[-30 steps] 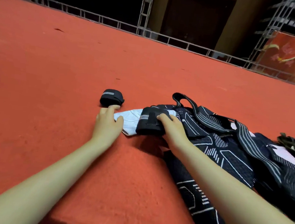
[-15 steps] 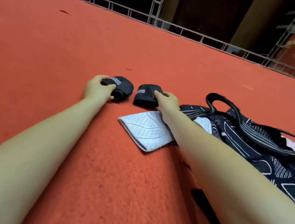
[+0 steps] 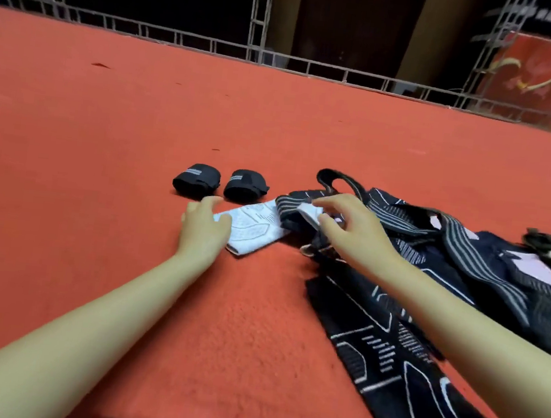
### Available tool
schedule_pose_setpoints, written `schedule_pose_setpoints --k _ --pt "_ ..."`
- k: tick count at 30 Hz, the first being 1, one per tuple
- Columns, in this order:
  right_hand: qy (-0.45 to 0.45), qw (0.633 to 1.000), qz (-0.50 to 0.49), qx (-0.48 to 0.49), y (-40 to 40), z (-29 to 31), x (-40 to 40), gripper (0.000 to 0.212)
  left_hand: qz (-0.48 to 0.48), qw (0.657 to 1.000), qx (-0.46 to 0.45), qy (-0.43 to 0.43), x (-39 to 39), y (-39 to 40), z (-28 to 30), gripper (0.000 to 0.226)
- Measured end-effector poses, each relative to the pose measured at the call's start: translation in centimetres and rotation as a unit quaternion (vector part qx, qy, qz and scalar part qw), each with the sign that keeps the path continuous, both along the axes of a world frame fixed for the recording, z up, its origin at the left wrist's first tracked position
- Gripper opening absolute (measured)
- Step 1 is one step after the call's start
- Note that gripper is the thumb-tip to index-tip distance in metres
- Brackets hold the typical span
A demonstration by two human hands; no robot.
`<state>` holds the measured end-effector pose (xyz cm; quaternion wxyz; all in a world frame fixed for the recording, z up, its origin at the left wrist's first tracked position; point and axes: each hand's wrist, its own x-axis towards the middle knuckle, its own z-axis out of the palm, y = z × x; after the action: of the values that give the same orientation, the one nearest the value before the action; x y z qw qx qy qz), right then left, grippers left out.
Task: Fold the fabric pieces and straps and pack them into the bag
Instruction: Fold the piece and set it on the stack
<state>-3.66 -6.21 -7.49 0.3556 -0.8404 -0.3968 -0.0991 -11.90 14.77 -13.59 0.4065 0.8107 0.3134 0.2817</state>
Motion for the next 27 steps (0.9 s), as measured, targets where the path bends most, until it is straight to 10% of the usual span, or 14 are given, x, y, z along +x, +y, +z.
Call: schedule_pose_setpoints --k 8,17,24,27 --pt "-0.036 0.985 -0.158 -0.059 -17.3 -3.0 -0.4 0.021 -0.291 0.948 0.128 0.017 -2.6 -16.9 1.6 0.029" --pt "0.043 0.931 -0.323 -0.164 -28.0 -5.5 0.1 0.059 -0.259 0.923 0.255 0.125 -1.4 -23.4 -2.1 0.043" --pt "0.172 0.916 -0.358 0.047 -31.8 -6.1 1.0 0.052 -0.252 0.937 0.228 0.078 -1.0 -24.4 -1.7 0.038" --pt "0.205 0.922 -0.308 0.11 -31.9 -6.2 0.0 0.018 -0.3 0.939 0.168 0.011 -0.6 -27.0 -0.6 0.032"
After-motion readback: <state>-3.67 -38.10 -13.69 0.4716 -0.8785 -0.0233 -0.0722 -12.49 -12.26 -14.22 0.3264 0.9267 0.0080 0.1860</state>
